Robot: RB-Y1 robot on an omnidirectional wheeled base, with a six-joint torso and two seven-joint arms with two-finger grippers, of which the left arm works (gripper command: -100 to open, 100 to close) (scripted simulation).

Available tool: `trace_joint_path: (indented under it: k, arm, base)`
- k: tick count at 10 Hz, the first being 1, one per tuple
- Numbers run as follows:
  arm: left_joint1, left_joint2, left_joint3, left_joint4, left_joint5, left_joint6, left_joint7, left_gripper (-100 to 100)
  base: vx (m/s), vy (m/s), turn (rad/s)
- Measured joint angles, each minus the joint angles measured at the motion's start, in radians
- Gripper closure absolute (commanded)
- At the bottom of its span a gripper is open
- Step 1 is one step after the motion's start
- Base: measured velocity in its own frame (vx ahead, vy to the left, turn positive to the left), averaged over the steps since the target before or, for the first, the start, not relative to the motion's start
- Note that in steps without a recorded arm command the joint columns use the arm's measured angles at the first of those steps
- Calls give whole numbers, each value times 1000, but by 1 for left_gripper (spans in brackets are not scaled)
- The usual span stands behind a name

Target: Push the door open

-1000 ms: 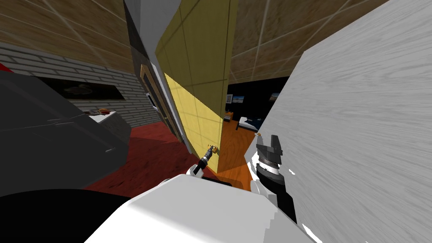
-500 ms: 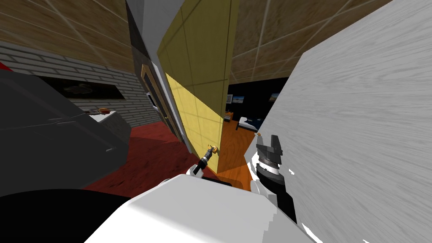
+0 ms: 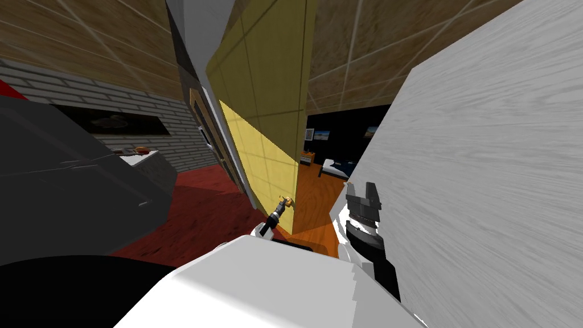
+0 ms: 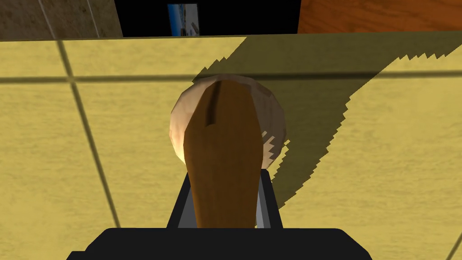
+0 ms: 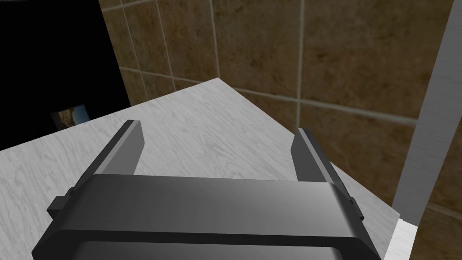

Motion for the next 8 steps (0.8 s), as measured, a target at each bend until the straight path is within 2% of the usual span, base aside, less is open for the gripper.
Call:
trace_joint_path:
  k: [1, 2, 3, 4, 5, 6, 8]
  arm:
    - [19, 5, 6, -38, 2, 18, -4, 100]
    - [1, 2, 14, -15, 6, 12, -7, 100]
    - [4, 6, 25, -15, 12, 9, -10, 100]
    - [-10, 1, 39, 11, 18, -2, -17, 100]
    - [-1, 2, 51, -3, 23, 5, -25, 100]
    - [-9, 5, 62, 5, 28, 10, -27, 100]
    - [-14, 5, 88, 17, 40, 3, -37, 100]
  base:
    - [135, -82, 19]
    - [182, -105, 56]
    - [158, -116, 69]
    - [153, -129, 79]
    - [162, -121, 70]
    - [140, -120, 47]
    - [148, -138, 60]
